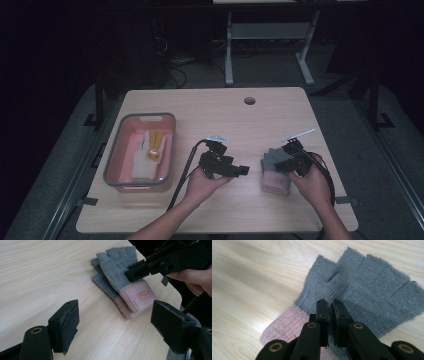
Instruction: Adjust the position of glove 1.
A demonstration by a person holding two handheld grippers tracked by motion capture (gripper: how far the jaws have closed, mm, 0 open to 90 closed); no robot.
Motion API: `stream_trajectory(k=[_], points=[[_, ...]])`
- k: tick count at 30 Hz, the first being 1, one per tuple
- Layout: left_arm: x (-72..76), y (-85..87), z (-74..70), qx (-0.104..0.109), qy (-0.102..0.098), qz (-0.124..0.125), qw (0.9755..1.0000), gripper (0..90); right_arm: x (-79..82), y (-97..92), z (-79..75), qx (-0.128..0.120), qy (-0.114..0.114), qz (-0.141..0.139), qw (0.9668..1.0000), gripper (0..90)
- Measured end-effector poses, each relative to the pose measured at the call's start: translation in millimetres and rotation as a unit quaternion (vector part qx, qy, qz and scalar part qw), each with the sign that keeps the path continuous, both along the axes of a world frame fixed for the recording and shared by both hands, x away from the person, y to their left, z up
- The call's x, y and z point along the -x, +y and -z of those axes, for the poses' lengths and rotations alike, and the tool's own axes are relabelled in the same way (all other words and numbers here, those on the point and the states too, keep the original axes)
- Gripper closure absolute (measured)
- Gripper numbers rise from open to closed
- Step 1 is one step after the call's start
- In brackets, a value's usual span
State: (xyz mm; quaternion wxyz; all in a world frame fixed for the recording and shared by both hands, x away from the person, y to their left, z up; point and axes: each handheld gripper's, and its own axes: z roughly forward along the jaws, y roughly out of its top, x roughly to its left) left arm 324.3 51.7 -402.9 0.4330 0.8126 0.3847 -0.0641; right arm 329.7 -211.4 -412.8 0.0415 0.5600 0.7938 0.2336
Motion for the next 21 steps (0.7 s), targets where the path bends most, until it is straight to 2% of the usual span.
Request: stream_trajectory(k=[4,9,15,17,21], points=[[1.3,-7.2,4.1,-0.004,0.005,0.005,1.0,22.8,-0.4,-4.7,4.9,-0.013,0.002,0.007,0.9999,77.9],[1.4,-20.0,9.8,-0.006,0.017,0.012,0.9998,22.9,3.4,-18.3,0.8,-0.038,-0.012,0.018,0.999,71.4],[0.5,-37.5,19.0,-0.007,0.034,0.019,0.9992,24.3,10.4,-37.3,-0.1,-0.069,-0.024,0.045,0.9963,64.1],[0.1,-42.7,21.6,-0.012,0.038,0.018,0.9991,25.1,13.1,-41.4,2.3,-0.072,-0.024,0.049,0.9959,62.1],[-1.6,-49.1,24.7,-0.001,0.052,0.015,0.9985,25.1,17.4,-46.0,7.9,-0.083,-0.024,0.055,0.9948,58.6]])
